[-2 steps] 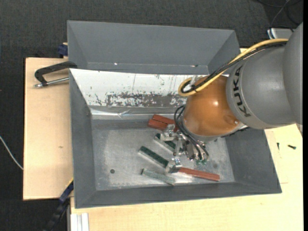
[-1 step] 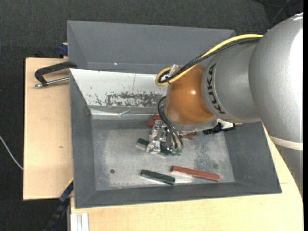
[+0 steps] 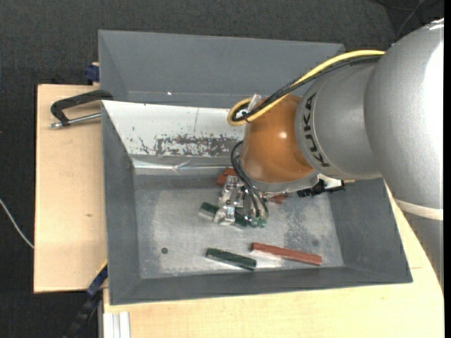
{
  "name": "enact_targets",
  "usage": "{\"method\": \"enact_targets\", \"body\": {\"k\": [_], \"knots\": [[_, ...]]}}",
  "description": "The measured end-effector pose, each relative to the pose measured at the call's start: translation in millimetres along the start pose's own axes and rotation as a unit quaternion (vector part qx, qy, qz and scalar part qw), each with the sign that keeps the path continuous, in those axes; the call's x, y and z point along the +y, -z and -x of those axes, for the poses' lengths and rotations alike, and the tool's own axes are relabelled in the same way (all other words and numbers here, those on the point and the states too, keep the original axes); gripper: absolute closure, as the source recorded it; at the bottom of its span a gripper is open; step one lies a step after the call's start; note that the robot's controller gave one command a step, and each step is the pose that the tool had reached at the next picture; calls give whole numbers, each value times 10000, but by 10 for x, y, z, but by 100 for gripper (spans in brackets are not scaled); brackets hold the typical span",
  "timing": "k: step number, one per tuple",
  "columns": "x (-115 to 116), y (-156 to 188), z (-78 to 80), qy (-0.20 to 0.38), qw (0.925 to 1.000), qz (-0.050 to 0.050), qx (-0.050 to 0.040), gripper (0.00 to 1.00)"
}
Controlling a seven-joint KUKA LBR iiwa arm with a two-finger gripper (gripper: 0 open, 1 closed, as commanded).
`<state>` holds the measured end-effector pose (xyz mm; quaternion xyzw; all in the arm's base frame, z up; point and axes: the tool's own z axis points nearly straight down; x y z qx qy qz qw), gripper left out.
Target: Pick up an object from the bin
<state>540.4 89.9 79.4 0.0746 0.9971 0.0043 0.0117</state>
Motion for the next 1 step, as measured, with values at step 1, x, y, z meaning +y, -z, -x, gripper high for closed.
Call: {"method": "enact_targets", "body": {"k": [1], "knots": [[-290, 1299, 355, 319, 9994, -40, 88, 100]]}}
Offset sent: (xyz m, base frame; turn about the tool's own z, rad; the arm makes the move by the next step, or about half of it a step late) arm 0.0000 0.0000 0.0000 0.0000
